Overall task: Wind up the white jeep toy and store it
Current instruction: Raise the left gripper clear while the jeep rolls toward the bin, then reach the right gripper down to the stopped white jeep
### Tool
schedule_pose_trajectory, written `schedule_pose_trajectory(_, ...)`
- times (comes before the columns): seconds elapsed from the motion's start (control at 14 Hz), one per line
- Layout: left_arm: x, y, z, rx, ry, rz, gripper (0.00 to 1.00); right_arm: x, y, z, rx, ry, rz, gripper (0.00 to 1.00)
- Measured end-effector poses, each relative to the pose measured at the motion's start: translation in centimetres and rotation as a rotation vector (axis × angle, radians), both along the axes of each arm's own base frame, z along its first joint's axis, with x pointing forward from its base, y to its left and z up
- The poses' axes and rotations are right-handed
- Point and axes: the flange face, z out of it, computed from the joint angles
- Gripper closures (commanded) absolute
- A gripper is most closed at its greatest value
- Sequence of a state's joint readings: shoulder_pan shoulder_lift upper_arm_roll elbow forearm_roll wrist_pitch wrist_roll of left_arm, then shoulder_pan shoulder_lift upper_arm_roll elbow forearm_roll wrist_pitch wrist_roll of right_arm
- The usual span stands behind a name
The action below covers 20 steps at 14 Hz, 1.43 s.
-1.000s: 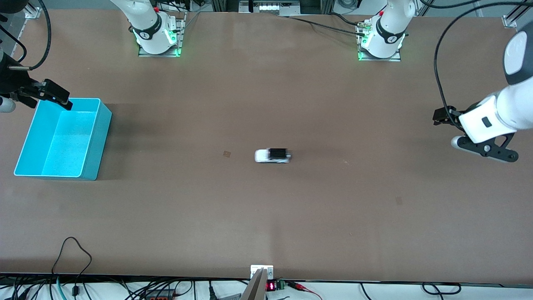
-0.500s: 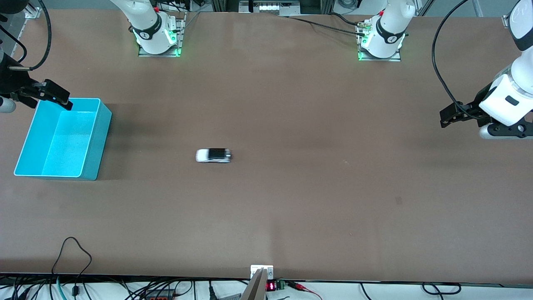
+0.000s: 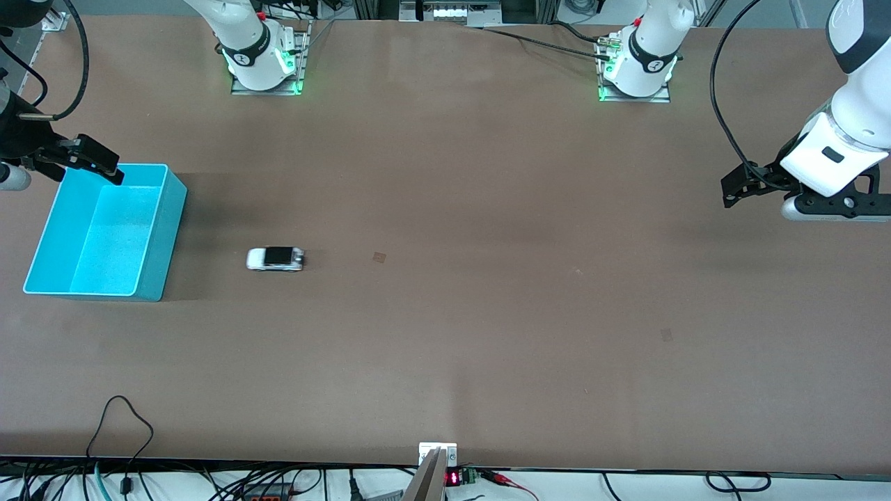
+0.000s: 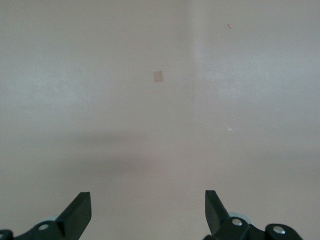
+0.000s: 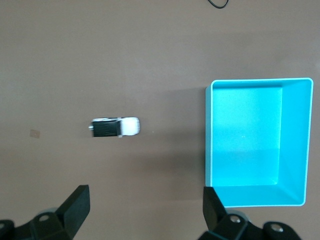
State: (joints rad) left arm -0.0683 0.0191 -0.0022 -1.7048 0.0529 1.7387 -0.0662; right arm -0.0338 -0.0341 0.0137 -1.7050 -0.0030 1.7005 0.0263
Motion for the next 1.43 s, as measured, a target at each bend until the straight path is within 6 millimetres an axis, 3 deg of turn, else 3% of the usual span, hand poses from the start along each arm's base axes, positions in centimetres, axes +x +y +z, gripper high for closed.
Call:
schedule_pose_trajectory(0.36, 0.0, -0.3, 0.0, 0.000, 0.001, -0.005, 0.00, 0.5, -0.2, -2.7, 0.001, 0.053, 0.220, 0.00)
schedule_pose_trajectory(0.79, -0.4, -2.6, -0.1, 0.001, 0.012, -0.045, 0.00, 2.6, -0.3, -7.7, 0.021, 0.115, 0.584, 0.00)
schedule_pose_trajectory(1.07, -0.6, -4.4, -0.1, 0.000, 0.013, -0.080, 0.00, 4.4, -0.5, -13.9, 0.024, 0.099, 0.864, 0.00)
schedule_pose_trajectory(1.21, -0.7, -5.4, 0.0, 0.000, 0.012, -0.099, 0.00, 4.5, -0.5, -17.9, 0.031, 0.102, 1.003, 0.00)
schedule_pose_trajectory(1.43, -0.6, -5.2, 0.5, -0.001, 0.000, -0.095, 0.00, 3.8, -0.3, -23.7, 0.054, 0.127, 1.143, 0.00)
